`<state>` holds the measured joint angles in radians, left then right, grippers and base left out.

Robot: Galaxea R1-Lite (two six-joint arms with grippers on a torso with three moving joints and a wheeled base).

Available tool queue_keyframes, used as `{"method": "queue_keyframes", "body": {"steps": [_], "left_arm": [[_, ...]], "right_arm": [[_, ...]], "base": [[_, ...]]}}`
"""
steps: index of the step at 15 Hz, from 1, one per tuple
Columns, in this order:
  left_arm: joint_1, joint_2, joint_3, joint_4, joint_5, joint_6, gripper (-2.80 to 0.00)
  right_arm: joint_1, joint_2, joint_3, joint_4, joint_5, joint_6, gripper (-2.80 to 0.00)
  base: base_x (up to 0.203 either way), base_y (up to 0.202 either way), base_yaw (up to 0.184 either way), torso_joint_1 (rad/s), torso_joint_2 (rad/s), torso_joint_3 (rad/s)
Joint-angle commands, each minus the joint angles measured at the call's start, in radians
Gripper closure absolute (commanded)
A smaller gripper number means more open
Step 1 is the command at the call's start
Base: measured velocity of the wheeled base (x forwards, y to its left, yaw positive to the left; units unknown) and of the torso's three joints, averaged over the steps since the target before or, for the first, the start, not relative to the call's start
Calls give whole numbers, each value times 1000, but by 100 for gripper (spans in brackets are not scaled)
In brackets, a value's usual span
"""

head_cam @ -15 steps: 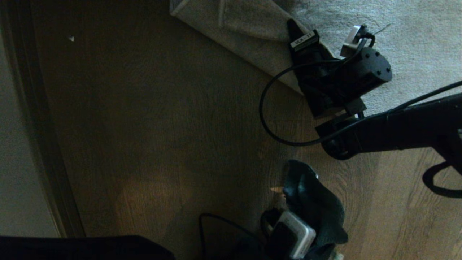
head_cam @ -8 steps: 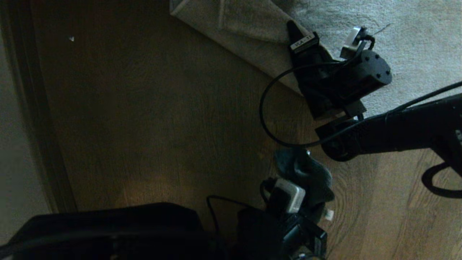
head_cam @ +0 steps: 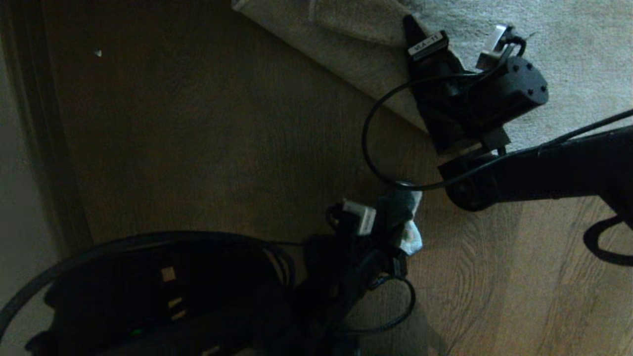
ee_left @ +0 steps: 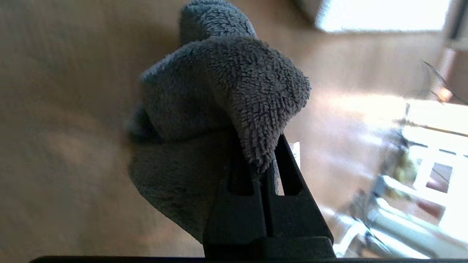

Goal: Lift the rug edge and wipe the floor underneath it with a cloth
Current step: Wipe the floor under the carpet with a rag

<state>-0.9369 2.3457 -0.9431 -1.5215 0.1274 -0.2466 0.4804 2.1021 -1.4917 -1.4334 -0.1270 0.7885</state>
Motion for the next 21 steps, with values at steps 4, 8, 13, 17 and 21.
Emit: {"method": "queue_keyframes", "body": {"steps": [4,8,13,17,21], "left_arm": [[86,4,-39,-49,2,-2,0],[216,-16,-41,-49,2,0,0],[401,-97,-36,-49,-2,0,0],[494,-149,-33,-49,-32,1,0],[457,-162,33,-49,-35,1,0]], "right_arm": [[1,-7,-6,-14,1,3,0],[3,-1,-4,-15,1,3,0],[6,1,33,-24,1,3,0],[10,3,48,-25,1,3,0],[23,2,61,-27,-3,-2,0]], "base": [[0,0,0,0,0,0],[0,0,0,0,0,0],[0,0,0,0,0,0],[0,0,0,0,0,0],[0,0,0,0,0,0]]}}
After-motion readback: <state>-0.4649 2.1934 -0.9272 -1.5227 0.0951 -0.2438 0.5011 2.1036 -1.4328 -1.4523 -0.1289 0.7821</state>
